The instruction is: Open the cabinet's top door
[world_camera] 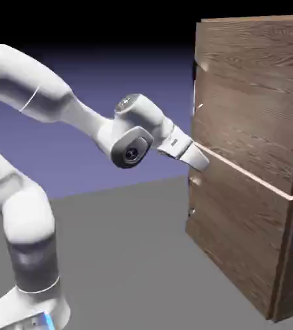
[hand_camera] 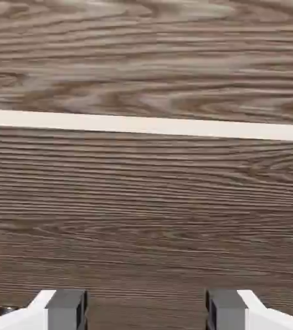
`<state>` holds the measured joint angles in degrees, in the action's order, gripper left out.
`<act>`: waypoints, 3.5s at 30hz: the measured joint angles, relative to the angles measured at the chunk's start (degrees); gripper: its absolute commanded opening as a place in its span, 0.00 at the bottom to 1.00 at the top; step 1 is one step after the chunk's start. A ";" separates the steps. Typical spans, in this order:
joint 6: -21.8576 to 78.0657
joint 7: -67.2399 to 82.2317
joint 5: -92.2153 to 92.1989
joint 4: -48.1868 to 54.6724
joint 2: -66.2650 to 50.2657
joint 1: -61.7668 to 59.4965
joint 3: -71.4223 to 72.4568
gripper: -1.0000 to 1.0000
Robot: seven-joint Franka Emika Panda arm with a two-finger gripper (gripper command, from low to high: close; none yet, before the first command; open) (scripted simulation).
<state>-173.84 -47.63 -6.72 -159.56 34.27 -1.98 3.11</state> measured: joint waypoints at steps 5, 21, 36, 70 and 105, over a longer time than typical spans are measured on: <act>0.31 -9.59 -12.46 2.67 2.99 -4.94 5.76 0.50; 1.29 -40.27 -52.34 11.22 12.55 -20.73 24.21 0.50; 2.21 -69.03 -89.72 19.24 21.51 -35.54 41.51 0.50; 23.18 -91.48 -122.44 11.76 34.59 -37.63 43.67 0.00; 73.50 -91.72 -57.10 -2.62 43.93 -19.49 -29.01 0.00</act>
<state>-100.34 -139.35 -63.82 -162.18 78.20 -21.47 -25.90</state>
